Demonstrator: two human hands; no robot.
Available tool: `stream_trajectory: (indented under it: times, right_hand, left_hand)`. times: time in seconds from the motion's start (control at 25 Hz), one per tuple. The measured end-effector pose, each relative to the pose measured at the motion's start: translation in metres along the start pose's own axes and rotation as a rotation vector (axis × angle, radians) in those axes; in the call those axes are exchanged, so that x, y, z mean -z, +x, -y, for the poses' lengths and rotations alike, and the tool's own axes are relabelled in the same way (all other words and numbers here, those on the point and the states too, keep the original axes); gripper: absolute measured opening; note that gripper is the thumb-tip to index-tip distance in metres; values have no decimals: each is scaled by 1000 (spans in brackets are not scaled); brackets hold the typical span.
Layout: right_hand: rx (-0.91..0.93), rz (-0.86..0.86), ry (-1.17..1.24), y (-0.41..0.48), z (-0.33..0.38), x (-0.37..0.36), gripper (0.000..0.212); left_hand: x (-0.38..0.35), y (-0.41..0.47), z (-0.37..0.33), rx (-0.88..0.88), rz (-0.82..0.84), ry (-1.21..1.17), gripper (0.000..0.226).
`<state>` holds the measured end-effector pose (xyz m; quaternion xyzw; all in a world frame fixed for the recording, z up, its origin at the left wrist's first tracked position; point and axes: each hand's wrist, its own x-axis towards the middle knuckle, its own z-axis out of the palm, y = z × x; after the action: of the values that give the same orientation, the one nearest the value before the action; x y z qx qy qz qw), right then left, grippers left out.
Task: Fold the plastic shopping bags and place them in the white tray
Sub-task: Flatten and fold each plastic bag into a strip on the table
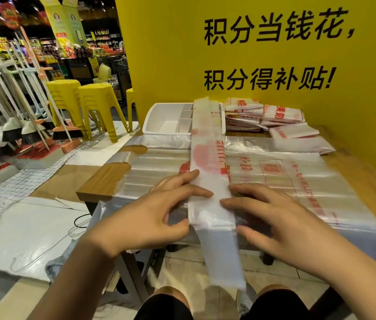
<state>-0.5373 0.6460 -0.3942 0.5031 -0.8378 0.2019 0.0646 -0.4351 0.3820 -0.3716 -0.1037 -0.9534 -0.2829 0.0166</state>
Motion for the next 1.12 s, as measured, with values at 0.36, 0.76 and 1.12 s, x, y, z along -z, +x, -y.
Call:
stream_trajectory:
  times: [0.36,0.76,1.12]
  right_hand:
    - [-61,-92,77,3,7,-1,46]
    - [-235,-117,546,14,23,3,12]
    - [-381,-318,379,19,27,-11,36]
  left_hand:
    - [-22,5,-6,-86,-264,-20,29]
    - [-26,4,-13,-52,-312,-274,22]
    - [-46,23,-19,166,-547,-154,41]
